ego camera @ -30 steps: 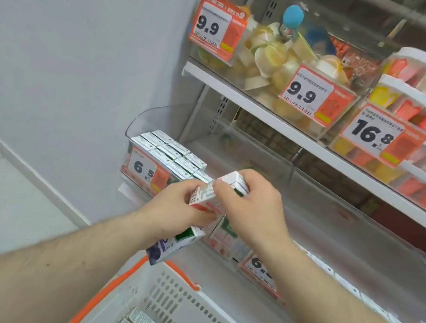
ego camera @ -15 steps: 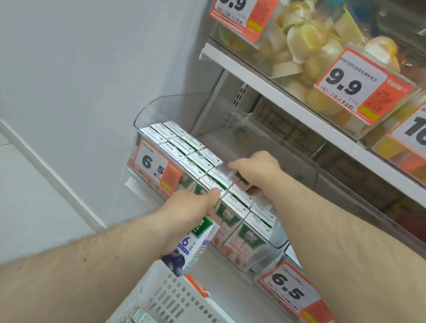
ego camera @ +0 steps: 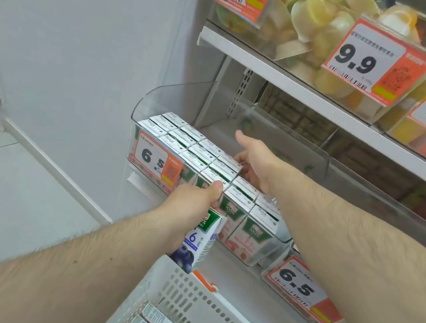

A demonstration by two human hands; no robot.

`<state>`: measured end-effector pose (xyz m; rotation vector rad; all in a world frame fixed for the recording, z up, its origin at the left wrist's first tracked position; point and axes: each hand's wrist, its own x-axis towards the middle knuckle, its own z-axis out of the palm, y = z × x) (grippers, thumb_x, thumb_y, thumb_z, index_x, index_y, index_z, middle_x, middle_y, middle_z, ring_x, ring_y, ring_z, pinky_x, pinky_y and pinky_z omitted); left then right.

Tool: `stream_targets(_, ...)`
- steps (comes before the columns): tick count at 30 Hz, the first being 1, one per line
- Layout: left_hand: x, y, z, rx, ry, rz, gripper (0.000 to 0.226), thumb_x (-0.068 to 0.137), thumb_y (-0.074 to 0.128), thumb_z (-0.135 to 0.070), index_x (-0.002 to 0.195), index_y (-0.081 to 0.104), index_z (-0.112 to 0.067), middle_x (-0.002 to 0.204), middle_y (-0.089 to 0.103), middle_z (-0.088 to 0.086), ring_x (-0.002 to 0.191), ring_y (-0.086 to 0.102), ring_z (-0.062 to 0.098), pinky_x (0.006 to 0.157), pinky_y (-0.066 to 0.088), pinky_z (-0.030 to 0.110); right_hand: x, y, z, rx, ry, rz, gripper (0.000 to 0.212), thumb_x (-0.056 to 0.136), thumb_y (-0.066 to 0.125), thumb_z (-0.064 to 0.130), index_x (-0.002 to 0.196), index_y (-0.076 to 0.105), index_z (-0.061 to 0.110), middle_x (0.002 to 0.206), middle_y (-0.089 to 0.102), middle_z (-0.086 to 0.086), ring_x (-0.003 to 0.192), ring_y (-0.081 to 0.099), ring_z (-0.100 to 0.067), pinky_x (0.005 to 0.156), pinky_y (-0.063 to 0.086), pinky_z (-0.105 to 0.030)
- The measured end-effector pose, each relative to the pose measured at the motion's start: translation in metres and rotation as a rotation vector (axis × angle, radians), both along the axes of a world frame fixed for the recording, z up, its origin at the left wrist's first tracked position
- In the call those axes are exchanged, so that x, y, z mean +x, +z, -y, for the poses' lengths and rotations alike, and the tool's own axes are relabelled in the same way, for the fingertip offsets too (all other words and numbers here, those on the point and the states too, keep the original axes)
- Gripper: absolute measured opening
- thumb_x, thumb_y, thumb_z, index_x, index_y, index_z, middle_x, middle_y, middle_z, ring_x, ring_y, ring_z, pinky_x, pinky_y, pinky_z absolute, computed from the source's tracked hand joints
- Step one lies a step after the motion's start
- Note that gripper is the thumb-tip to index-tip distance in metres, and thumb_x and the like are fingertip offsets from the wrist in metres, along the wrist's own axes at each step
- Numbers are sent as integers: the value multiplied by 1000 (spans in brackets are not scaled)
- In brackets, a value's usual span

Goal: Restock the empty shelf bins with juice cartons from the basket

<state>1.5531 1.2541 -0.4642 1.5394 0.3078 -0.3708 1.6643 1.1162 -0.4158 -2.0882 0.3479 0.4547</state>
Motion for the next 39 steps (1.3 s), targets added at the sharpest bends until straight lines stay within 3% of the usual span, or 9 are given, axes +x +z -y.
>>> stream_targets(3,-4,4,2,-32,18,7,46,95,48,-58,107,63,-16,83,71,10,56,63,18,48,49,23,-7,9,0,-10,80,-78,95,77,32,86,121,58,6,110,70,-14,95,68,-30,93,51,-45)
stream_targets(6,-14,10,7,-120,63,-4,40,98,44,-55,94,61,-19,77,68,9,52,61,17,46,50,20,-32,32,-12,-348,203,51,90,85,18,83,138,47,17,137,53,-6,100,57,-24,94,43,-44)
stream_targets(10,-28,20,22,-162,83,43,43,99,43,-51,91,62,-14,79,66,10,57,59,20,52,50,24,-90,58,-14,-501,228,780,39,98,41,51,75,57,23,77,60,9,76,56,-10,68,39,-31)
stream_targets(13,-40,28,41,-158,7,125,41,99,47,-46,87,61,-10,79,66,14,58,59,21,55,49,26,-157,55,10,-337,160,941,19,88,60,26,71,66,20,65,61,10,65,53,-4,62,41,-21)
stream_targets(19,-81,41,85,-163,-111,200,38,99,46,-41,74,59,-16,65,62,6,56,56,20,56,45,27,-251,20,77,-328,15,728,7,79,69,17,82,64,22,70,60,8,60,49,-4,64,45,-24)
stream_targets(24,-118,51,133,-163,-190,216,40,99,47,-45,71,59,-19,74,60,6,64,52,21,61,42,28,-286,5,121,-121,-30,606,28,78,78,24,99,60,25,76,58,9,56,46,1,61,39,-20)
stream_targets(30,-155,58,188,-310,-268,214,31,101,46,-39,91,59,-13,75,68,9,63,65,21,65,54,35,-314,3,173,-44,-124,614,19,78,77,21,91,65,26,85,66,-13,69,61,-21,69,55,-41)
stream_targets(33,-173,50,208,-290,-378,343,25,100,50,-33,107,54,-10,72,71,6,56,67,19,54,55,30,-333,10,208,216,-244,603,15,88,67,0,94,61,13,86,62,-14,61,64,-10,53,53,-26)
stream_targets(39,-194,16,252,27,-531,655,25,76,75,-23,98,64,-26,94,74,-12,89,69,8,85,55,35,-372,8,268,355,-430,630,11,95,57,2,103,61,9,84,69,-7,69,64,-21,70,51,-38)
